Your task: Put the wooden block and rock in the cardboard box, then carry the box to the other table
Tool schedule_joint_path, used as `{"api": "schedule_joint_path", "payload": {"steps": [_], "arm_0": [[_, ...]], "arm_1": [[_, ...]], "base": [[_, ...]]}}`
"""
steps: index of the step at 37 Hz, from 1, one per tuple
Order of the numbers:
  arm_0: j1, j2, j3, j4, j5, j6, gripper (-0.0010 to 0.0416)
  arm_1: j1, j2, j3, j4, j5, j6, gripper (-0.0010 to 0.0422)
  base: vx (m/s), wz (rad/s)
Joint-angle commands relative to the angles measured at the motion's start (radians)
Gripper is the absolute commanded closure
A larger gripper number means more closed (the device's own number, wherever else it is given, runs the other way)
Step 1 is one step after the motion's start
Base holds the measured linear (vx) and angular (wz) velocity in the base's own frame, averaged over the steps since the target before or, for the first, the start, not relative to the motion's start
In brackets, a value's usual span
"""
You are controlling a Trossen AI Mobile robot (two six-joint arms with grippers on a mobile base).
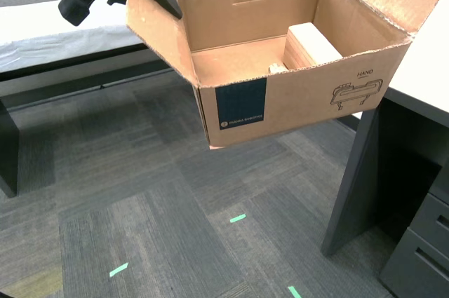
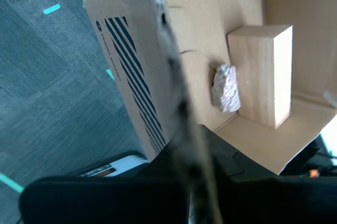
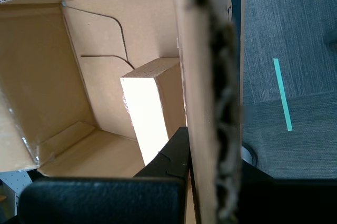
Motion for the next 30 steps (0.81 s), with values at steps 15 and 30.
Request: {"api": "schedule_joint_path", "payload": {"steps": [15,30], "arm_0": [[0.003,0.002,0.001,0.009,0.0,0.002,0.0406],[0.004,0.001,0.001,0.023,-0.001,0.024,0.0406]], "arm_1": [[-0.002,-0.001,0.0,0.006,0.031,-0.05,0.0413],[0.0,-0.001,0.0,0.008,0.056,0.101,0.0413]], "base": [[0.115,-0.053],[0.114,0.014]]}}
